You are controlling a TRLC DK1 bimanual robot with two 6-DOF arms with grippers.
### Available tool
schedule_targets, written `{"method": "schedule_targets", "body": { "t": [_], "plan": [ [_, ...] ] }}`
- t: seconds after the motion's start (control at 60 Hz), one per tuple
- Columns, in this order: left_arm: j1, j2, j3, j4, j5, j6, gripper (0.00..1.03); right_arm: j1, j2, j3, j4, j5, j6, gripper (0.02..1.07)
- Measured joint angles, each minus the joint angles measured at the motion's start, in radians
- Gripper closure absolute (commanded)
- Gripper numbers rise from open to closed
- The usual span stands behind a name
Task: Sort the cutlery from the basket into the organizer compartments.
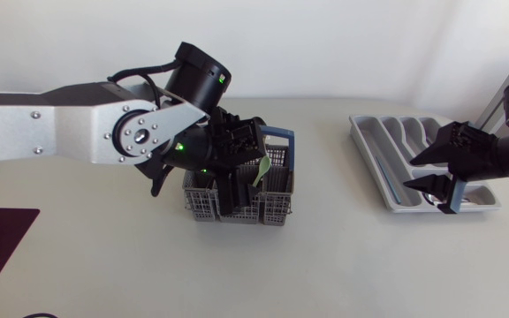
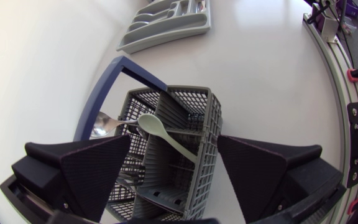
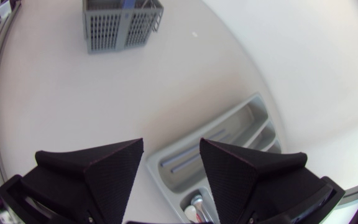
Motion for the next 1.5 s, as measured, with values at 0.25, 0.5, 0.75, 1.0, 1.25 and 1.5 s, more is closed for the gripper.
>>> {"method": "schedule_targets", "body": {
  "t": [0.25,0.5,0.75,1.0,1.25,1.5],
  "plan": [
    [0.036,0.0,0.0,-0.022,0.034,-0.007,0.07,0.382,-0.163,-0.014,0.021,0.05,0.494,0.4],
    [0.084,-0.023,-0.013,-0.027,0.088,-0.007,0.07,0.703,-0.095,0.001,0.113,0.205,0.858,0.4],
    [0.101,-0.031,-0.016,-0.03,0.12,-0.007,0.07,0.783,-0.023,0.025,0.183,0.26,1.015,0.4],
    [0.087,0.063,0.03,-0.029,0.123,-0.008,0.07,0.774,-0.068,0.002,0.217,0.255,1.054,0.4],
    [0.063,0.151,0.073,0.002,0.142,-0.077,0.07,0.706,-0.226,-0.103,0.232,0.214,1.06,0.4],
    [0.019,0.172,0.075,0.11,0.082,-0.237,0.07,0.647,-0.309,-0.178,0.243,0.183,1.06,0.4]
  ]
}}
